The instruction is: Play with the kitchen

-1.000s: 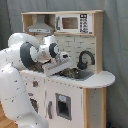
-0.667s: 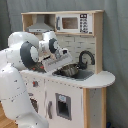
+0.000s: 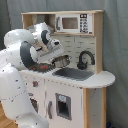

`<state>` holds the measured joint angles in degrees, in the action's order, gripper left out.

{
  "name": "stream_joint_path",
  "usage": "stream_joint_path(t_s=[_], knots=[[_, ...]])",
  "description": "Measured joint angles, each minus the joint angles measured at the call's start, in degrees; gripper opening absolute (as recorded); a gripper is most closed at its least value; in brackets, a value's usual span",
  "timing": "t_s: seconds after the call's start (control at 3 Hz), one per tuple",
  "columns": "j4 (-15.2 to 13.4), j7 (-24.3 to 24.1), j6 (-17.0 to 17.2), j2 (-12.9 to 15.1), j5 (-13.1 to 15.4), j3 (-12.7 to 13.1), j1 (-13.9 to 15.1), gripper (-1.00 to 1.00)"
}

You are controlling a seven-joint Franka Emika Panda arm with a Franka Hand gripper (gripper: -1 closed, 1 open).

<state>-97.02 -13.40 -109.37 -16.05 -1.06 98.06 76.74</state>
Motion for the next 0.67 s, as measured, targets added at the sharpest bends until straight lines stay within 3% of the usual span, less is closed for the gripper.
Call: stream_joint_path(t_s=[0.67], knots=[[4.29,-1.19,-1.95,-2.61,-0.51,10.35,1.9,-1.0]])
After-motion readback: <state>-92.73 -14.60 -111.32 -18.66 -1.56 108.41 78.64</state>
